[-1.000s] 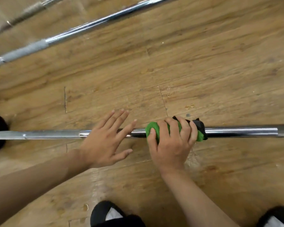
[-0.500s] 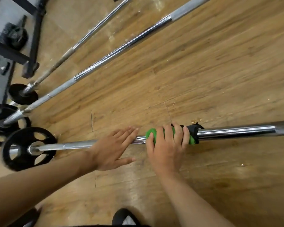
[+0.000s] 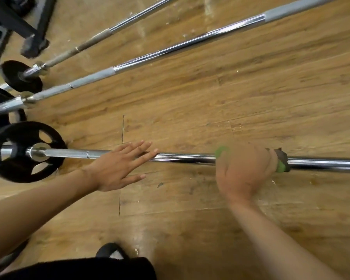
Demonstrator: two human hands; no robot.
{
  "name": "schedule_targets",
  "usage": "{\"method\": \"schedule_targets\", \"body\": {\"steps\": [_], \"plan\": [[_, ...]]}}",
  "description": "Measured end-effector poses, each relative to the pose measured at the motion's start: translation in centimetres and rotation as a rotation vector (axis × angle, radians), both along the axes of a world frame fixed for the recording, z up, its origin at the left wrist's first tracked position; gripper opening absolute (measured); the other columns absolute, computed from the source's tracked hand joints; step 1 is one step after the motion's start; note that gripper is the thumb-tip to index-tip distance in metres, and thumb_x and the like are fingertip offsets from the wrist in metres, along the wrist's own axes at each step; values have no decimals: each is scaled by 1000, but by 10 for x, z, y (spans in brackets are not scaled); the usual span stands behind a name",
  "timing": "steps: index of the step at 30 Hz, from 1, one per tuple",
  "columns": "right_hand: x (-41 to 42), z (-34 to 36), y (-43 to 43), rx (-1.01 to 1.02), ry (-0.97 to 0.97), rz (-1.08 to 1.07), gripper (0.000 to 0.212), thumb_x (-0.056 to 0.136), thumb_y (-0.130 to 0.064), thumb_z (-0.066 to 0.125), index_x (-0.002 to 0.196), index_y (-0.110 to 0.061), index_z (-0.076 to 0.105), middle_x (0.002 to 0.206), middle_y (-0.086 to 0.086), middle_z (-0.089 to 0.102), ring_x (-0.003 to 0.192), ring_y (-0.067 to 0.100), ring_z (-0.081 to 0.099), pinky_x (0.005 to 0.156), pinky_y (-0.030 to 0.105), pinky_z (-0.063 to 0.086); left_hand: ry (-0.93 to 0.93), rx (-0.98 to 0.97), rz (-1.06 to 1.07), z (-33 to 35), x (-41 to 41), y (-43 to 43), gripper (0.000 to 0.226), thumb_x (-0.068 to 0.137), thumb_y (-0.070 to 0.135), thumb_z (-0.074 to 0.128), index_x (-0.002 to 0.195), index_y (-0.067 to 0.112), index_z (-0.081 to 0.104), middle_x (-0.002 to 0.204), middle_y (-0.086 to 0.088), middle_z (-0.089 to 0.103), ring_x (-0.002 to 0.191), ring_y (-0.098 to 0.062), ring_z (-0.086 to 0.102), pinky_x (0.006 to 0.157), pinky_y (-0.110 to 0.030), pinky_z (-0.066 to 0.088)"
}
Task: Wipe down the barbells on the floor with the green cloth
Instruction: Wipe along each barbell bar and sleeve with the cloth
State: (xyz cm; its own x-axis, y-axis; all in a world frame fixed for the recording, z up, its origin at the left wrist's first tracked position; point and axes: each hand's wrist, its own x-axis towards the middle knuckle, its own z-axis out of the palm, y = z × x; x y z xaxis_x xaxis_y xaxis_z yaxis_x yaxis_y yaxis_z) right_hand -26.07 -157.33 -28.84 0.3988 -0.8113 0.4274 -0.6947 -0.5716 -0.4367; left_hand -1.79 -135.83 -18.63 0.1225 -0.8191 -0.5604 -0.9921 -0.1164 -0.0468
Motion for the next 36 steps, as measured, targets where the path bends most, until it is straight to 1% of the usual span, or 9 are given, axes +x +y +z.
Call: {"method": "schedule_targets", "body": {"steps": [5,9,12,16,23,27,31,33,36], "plan": [[-3,-8,-1,-120,85,-43,32,100,-34,46,100,-8,65,107,16,63,113,37,49,116,56,25,24,-79,-60,-19,46,22,71,106,68,7,164,36,-19,175,-7,-6,162,-27,0,130,-36,-1],[-6,-10,-2,-182,162,-99,37,101,-32,42,100,-3,66,103,22,59,109,40,49,113,57,28,69,-239,-196,-40,79,32,67,111,58,19,169,27,4,172,-19,19,155,-34,31,126,-39,15],[-2,-8,-1,-161,213,-169,32,97,-27,47,98,-1,66,101,26,59,109,39,46,112,57,30,105,-338,-263,-52,88,35,64,112,55,17,169,26,7,171,-20,21,155,-35,31,126,-43,18],[39,-1,34,-76,182,-378,32,93,-25,53,98,4,66,107,28,61,114,35,42,109,64,35,108,-449,-261,-62,92,38,59,114,48,14,169,28,8,173,-14,20,160,-32,19,127,-48,17],[135,13,150,5,255,-56,29,100,-32,48,105,-14,71,111,9,66,117,34,51,117,54,27,97,-461,-269,-70,88,42,61,113,50,19,168,22,18,166,-19,35,154,-39,33,126,-54,23],[110,13,129,-88,305,301,37,104,-38,46,118,-16,72,116,6,69,109,34,59,107,49,36,92,-488,-294,-70,88,41,62,113,50,21,167,21,21,164,-19,39,154,-38,34,125,-55,25],[37,-4,60,-206,270,106,44,107,-39,41,112,-11,74,112,11,71,107,37,61,105,52,38,74,-510,-260,-71,81,42,63,112,52,21,165,19,30,163,-18,40,154,-37,34,125,-56,24],[10,-9,37,-201,242,-3,45,107,-38,39,111,-9,73,114,13,70,111,38,58,107,59,38,57,-509,-226,-69,75,41,66,111,55,22,163,17,35,163,-18,42,153,-37,35,125,-57,24],[19,-12,39,-113,95,-232,38,105,-29,43,106,-6,72,118,16,66,124,36,49,115,65,28,15,-489,-172,-66,67,42,67,109,56,26,161,16,38,161,-15,45,153,-36,36,125,-58,23]]}}
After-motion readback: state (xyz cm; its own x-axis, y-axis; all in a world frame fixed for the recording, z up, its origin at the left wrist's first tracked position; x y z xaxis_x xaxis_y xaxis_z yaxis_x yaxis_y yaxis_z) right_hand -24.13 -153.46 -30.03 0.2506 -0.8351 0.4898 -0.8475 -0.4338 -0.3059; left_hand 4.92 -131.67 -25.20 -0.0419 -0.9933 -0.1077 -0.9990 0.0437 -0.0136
